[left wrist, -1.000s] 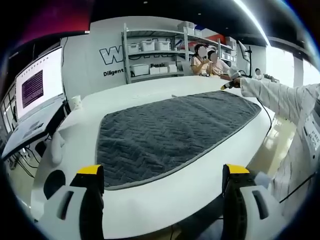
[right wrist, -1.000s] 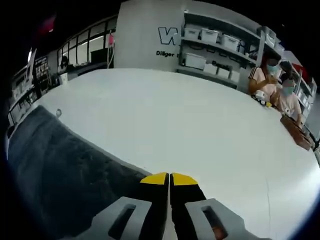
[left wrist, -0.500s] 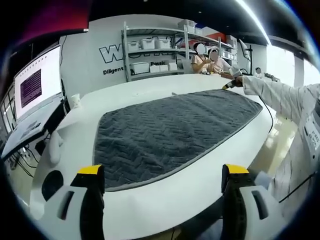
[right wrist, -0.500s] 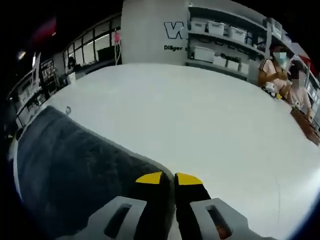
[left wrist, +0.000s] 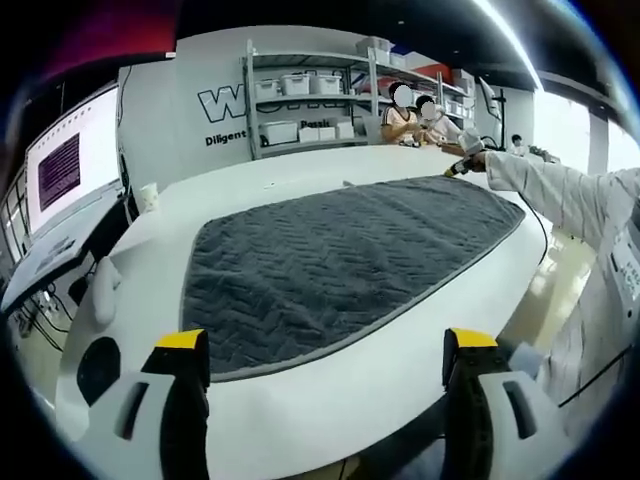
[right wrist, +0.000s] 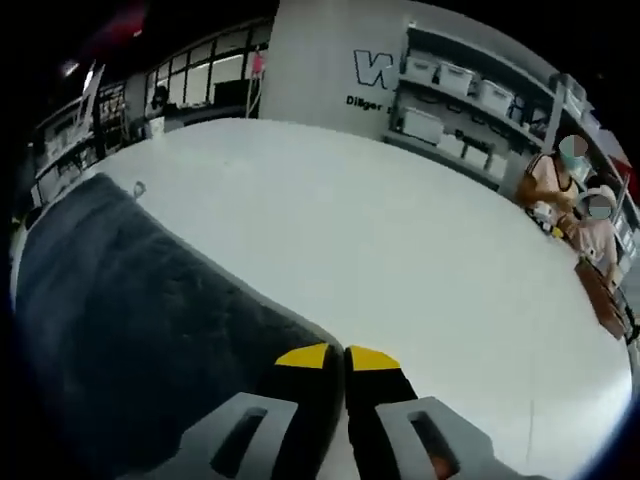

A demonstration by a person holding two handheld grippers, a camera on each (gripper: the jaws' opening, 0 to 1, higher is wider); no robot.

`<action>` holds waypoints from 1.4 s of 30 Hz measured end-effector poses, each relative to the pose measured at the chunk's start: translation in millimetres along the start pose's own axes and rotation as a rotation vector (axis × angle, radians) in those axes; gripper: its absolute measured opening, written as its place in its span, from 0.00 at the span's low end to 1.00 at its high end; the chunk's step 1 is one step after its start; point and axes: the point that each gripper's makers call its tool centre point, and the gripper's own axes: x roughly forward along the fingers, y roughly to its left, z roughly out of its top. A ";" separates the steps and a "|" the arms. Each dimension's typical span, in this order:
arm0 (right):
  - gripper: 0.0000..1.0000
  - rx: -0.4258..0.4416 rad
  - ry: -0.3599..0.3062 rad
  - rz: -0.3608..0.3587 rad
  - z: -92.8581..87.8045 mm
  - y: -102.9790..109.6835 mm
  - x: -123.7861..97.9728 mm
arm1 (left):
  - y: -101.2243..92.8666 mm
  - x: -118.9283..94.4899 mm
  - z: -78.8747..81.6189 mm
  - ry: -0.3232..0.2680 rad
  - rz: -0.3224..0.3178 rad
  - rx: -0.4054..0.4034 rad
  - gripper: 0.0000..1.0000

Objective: Open the folded towel by lifting each exposed corner and separating the folded layers until the towel lies flat within the target outline without major curled edges

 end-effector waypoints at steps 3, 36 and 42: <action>0.00 -0.109 0.014 -0.034 1.1 -2.1 1.0 | -0.9 0.1 -0.1 -0.003 -0.002 -0.004 0.95; 0.00 -0.761 0.213 -0.260 5.7 -9.4 11.9 | 10.0 -6.8 -5.3 -0.002 0.018 -0.025 0.95; 0.00 -0.664 0.196 -0.249 6.0 -7.4 9.1 | 10.6 -7.9 -4.2 -0.008 0.018 -0.031 0.95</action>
